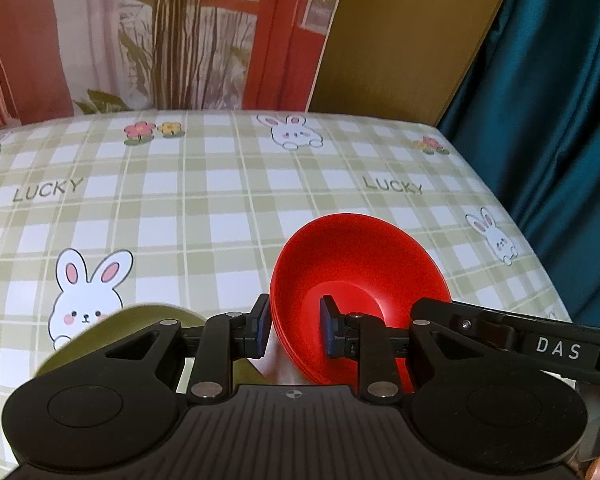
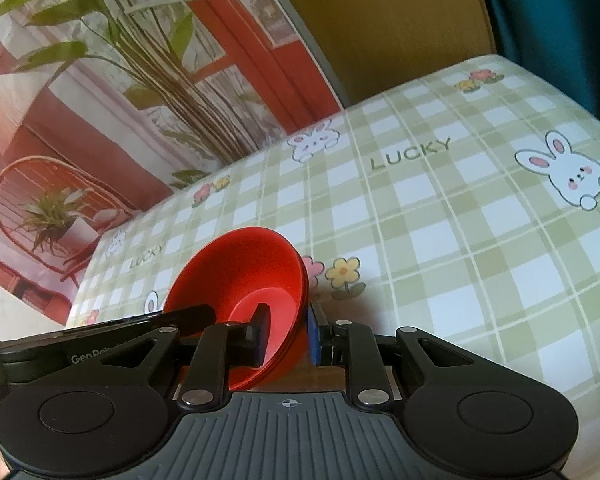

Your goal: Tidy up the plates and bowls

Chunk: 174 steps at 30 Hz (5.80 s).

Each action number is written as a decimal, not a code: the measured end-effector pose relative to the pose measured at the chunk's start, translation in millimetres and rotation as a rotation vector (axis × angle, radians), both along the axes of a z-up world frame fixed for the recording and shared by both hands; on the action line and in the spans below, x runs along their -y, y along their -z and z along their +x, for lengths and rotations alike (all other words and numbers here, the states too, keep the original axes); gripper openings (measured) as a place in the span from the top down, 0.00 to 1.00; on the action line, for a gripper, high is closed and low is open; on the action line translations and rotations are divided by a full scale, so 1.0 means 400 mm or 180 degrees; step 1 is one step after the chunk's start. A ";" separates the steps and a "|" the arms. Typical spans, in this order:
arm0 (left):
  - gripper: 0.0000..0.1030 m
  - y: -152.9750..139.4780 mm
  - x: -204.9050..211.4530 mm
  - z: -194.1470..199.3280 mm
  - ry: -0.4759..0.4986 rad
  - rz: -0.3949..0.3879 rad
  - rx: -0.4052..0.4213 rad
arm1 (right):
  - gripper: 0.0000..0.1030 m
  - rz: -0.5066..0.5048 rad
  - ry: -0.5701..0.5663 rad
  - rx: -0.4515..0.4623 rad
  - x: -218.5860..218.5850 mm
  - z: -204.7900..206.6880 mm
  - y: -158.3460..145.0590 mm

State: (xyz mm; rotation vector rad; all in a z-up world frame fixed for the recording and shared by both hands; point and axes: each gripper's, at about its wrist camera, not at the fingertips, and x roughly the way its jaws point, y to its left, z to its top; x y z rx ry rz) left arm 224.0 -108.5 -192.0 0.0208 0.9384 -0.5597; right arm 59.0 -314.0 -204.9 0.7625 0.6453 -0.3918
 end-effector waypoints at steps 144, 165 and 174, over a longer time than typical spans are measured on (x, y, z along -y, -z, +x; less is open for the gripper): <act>0.28 -0.185 -0.324 -0.153 -0.0981 0.0007 0.0913 | 0.45 -0.0859 -0.0824 -0.0052 -0.207 0.175 -0.163; 0.17 -0.344 -0.317 -0.282 -0.1175 0.0057 0.1574 | 0.00 -0.1578 -0.0630 0.0467 -0.231 0.022 -0.377; 0.15 -0.408 -0.284 -0.367 -0.1303 0.0530 0.1933 | 0.00 -0.1604 -0.0585 0.0695 -0.261 -0.049 -0.439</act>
